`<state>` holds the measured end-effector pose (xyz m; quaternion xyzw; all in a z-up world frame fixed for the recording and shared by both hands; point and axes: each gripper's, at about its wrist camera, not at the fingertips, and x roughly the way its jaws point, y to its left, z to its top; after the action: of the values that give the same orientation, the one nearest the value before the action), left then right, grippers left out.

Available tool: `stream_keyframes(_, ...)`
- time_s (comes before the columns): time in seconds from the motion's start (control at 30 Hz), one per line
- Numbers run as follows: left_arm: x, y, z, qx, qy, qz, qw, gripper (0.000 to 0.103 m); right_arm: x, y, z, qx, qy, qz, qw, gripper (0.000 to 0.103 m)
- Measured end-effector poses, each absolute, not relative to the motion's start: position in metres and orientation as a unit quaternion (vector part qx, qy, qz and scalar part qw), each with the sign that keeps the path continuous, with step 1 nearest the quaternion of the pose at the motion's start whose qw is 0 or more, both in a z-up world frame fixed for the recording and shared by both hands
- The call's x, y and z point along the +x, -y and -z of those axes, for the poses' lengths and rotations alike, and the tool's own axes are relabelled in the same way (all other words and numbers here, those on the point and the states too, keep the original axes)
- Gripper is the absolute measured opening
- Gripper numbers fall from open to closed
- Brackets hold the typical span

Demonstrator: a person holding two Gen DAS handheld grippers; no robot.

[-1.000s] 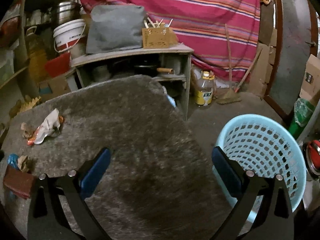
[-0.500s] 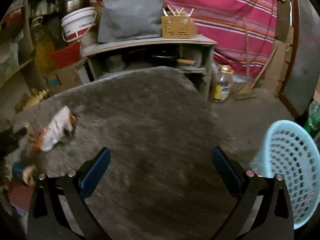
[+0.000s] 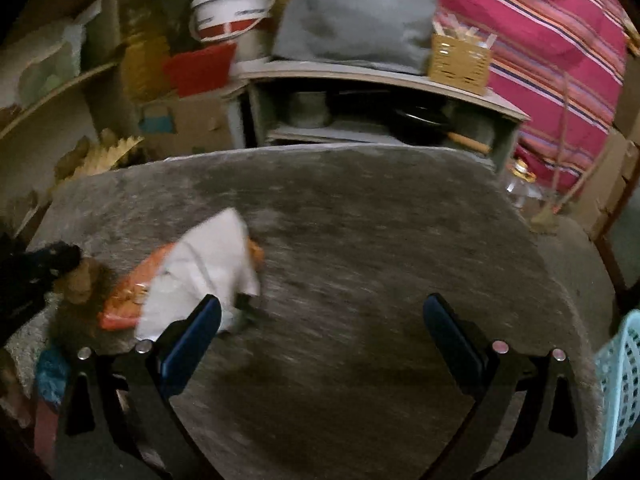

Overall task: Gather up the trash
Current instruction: 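Grasp the white cloth with the right tool while the left tool grasps the crumpled brown paper, then carry the white cloth over the blue basket with the right tool while the left carries the brown paper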

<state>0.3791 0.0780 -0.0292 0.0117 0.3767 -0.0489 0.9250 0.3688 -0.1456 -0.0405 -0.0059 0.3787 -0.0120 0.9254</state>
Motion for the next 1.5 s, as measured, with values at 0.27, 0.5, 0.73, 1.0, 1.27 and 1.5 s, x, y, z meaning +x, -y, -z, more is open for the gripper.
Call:
stream_keyframes(0.27,0.358,-0.111,0.015,0.009,-0.354,0.009,0.935,0.022,0.39,0.098,0.063,-0.05,-0.414,-0.059,0.907,0.053)
stream_keyframes(0.5,0.356,-0.111,0.01,0.007,-0.35,0.004,0.937,0.022,0.365,0.127,0.039,-0.019,-0.372,-0.07,0.925,0.035)
stream_keyframes(0.73,0.337,-0.074,-0.022,0.015,-0.308,0.026,0.951,0.022,0.309,0.21,0.002,0.027,-0.332,-0.02,0.943,0.035)
stream_keyframes(1.0,0.314,0.0,-0.051,0.019,-0.278,0.082,0.957,0.022,0.239,0.342,-0.02,0.073,-0.306,0.086,0.945,0.035)
stream_keyframes(1.27,0.293,0.095,-0.05,0.043,-0.275,0.135,0.951,0.022,0.198,0.42,-0.01,0.091,-0.301,0.153,0.937,0.035)
stream_keyframes(1.5,0.275,0.179,-0.046,0.065,-0.274,0.191,0.94,0.022,0.175,0.467,-0.005,0.103,-0.295,0.174,0.934,0.035)
